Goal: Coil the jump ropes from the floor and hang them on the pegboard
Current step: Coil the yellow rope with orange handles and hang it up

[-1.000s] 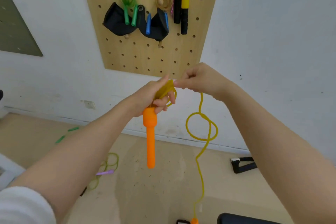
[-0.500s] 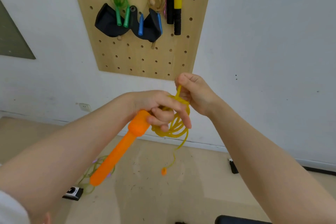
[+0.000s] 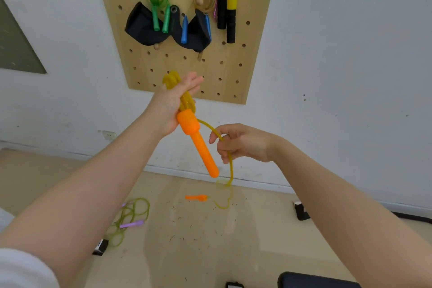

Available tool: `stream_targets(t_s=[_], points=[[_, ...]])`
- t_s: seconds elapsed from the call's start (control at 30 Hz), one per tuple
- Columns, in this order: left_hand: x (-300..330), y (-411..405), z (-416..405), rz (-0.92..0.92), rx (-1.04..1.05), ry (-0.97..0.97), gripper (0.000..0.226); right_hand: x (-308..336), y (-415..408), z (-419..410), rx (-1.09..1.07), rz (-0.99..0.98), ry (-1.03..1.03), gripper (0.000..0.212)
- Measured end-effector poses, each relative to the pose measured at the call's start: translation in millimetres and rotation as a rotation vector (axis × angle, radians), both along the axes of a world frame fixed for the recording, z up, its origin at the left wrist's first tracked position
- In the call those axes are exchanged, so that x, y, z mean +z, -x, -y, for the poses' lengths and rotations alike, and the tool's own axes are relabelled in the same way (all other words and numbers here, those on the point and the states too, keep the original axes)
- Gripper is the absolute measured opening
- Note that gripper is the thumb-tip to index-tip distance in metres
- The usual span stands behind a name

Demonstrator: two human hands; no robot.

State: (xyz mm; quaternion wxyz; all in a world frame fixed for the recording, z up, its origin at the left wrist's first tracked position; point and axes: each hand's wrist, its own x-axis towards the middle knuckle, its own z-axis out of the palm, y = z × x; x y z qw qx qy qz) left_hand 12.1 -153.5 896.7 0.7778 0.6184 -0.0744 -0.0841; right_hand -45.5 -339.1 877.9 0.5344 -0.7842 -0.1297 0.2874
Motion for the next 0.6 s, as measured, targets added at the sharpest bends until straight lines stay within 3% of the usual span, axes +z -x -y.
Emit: stream_targets(t_s=[0.1,0.23,0.3,0.37,0.53,0.6], points=[[-11,6,8,0.112,0.128,-0.333,0.028,11,0,-7,0.046,-0.039,0.196,0.021],[-23,14,17,0.386,-0.057,-0.844,0.025,35,4,-12,0.093,-0.039,0.502,0.025],[-30,12,10,0.417,-0.065,-1.016,0.029,48,6,-4,0.113,0.096,0.640,0.016],[-35,12,-5,0.308,-0.088,-0.939,0.038,59,5,8,0.023,0.318,0.609,0.008],[-35,30,-6,0.123,-0.511,-0.663,0.083,54,-2,21,-0.325,0.580,0.238,0.011],[-26,38,2,0.125,-0.645,-0.459,0.081,40,-11,22,-0.471,0.640,0.185,0.015]])
